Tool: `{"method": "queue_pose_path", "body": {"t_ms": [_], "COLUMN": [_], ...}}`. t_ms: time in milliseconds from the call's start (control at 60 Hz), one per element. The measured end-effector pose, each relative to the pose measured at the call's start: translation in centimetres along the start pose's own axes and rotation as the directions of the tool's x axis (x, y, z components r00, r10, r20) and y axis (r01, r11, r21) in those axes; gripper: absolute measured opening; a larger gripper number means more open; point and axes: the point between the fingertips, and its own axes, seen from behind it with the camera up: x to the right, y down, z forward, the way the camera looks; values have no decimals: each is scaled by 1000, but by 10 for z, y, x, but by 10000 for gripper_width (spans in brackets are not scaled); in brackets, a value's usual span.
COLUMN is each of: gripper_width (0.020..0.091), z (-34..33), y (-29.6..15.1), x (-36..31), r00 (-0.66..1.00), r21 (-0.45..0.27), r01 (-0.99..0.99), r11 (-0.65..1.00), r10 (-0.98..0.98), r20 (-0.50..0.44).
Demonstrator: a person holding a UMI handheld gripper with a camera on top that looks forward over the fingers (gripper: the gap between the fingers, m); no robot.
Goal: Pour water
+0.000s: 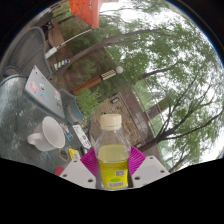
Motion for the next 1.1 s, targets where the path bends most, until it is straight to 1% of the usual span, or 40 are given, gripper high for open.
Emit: {"method": "queue_pose_path", "body": {"t_ms": [33, 67, 117, 150, 167, 217, 233, 283, 300, 317, 367, 400, 417, 433, 450, 517, 633, 667, 683, 717, 733, 767, 833, 850, 883, 917, 950, 1000, 1017, 1050, 1083, 1100], "gripper_width": [357, 357, 355, 354, 354, 355, 355, 360, 360, 360, 360, 360, 362, 361, 362, 362, 361, 361, 361, 361, 360, 359, 360, 360, 358, 360, 360, 358, 361, 360, 361, 362], "z": [19, 31, 43, 48, 56, 59, 59, 62, 63, 68, 65, 69, 55, 68, 77, 79, 77, 76, 71, 69, 78, 77, 81, 80, 83, 82, 84, 85, 81, 76, 71, 70], "y": [-11, -22, -32, -38, -41, -39, -38, -34, -36, -38, -41, -43, -37, -44, -42, -40, -38, -39, -40, -48, -52, -62, -78, -77, -68, -51, -31, -11, 4, 15, 25, 38], "x": [5, 3, -17, -28, -31, -47, -58, -64, -61, -72, -79, -83, -77, -81, -83, -81, -80, -80, -82, -72, -64, -48, -6, 4, 20, 32, 37, 26, 28, 9, -12, -26], "r00": [981, 924, 764, 646, 589, 454, 417, 295, 251, 224, 146, 117, 96, 104, 93, 114, 136, 172, 221, 298, 326, 440, 655, 708, 827, 933, 989, 981, 950, 847, 696, 603], "r21": [30, 68, 106, 136, 170, 198, 171, 176, 216, 197, 218, 212, 207, 207, 244, 245, 250, 268, 223, 221, 266, 253, 235, 229, 211, 178, 134, 68, 55, -5, -72, -88], "r01": [191, 383, 644, 761, 801, 879, 901, 946, 951, 960, 970, 974, 977, 976, 968, 966, 963, 955, 957, 940, 922, 882, 753, 706, 563, 359, 143, -194, -311, -525, -703, -784], "r11": [981, 921, 757, 634, 574, 433, 398, 273, 224, 198, 110, 80, 58, 68, 52, 77, 97, 130, 184, 260, 282, 398, 614, 670, 799, 916, 981, 979, 949, 851, 708, 615], "r10": [-191, -383, -643, -760, -806, -888, -904, -949, -962, -967, -977, -978, -980, -980, -983, -984, -980, -975, -963, -941, -935, -887, -731, -681, -541, -344, -135, 193, 310, 523, 705, 787], "r20": [10, -6, -50, -70, -58, -70, -90, -110, -108, -124, -157, -171, -175, -171, -158, -140, -142, -138, -156, -162, -138, -138, -190, -187, -153, -110, -66, 22, 28, 89, 136, 132]}}
